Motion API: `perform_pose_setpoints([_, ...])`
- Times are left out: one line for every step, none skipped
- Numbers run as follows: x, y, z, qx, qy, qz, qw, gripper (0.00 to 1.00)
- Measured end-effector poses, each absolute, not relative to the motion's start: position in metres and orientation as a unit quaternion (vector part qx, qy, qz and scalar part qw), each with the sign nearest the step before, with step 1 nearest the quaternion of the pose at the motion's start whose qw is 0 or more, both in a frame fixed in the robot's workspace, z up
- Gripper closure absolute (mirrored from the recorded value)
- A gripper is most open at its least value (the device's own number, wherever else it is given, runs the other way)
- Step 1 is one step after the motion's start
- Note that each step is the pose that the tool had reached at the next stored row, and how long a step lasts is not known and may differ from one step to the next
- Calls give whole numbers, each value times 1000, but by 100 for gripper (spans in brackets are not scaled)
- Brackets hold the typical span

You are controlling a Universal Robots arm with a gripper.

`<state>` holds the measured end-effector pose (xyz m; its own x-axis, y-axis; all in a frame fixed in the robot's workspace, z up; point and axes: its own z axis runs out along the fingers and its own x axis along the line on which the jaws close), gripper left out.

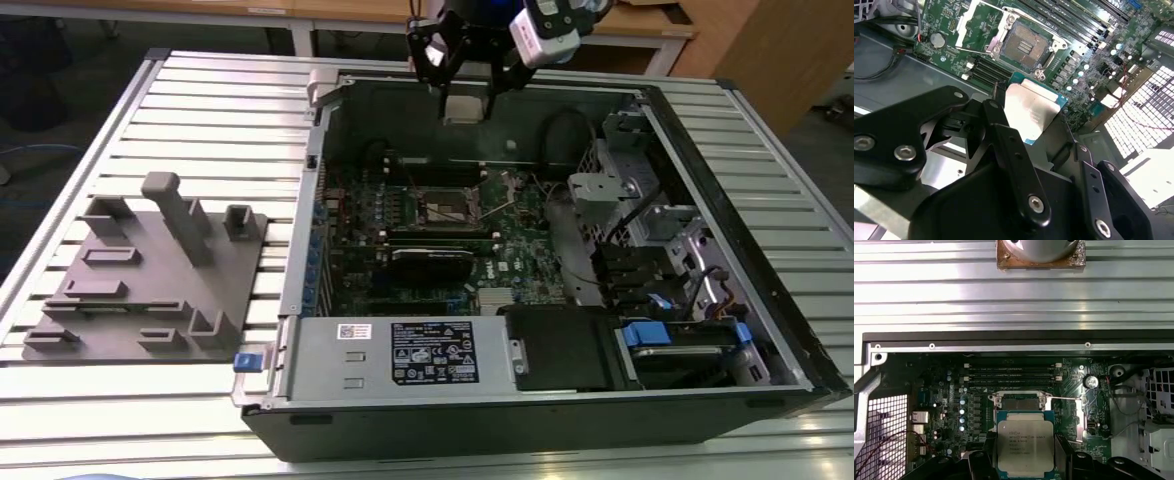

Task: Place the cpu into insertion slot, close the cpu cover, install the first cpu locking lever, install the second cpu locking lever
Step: 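Place the cpu into insertion slot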

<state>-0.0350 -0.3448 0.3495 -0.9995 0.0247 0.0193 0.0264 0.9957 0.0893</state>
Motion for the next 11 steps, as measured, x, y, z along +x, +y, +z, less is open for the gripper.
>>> perform_pose_setpoints([-35,-345,349,-13,-999,-45,9,46])
perform_pose_setpoints([-35,-345,348,-13,-999,-45,9,46])
perform_pose_setpoints([-35,-345,348,-13,-999,-45,9,46])
perform_pose_setpoints([-35,-345,347,-13,-999,-45,9,46])
perform_pose_setpoints([-35,-345,347,-13,-999,-45,9,46])
perform_pose_setpoints([-35,-345,346,-13,-999,-45,9,46])
perform_pose_setpoints([-35,-345,346,-13,-999,-45,9,46])
perform_pose_setpoints([-35,-345,346,-13,-999,-45,9,46])
perform_pose_setpoints([-35,-345,346,-13,-999,-45,9,46])
perform_pose_setpoints([-35,-345,346,-13,-999,-45,9,46])
perform_pose_setpoints([-35,-345,345,-13,-999,-45,9,46])
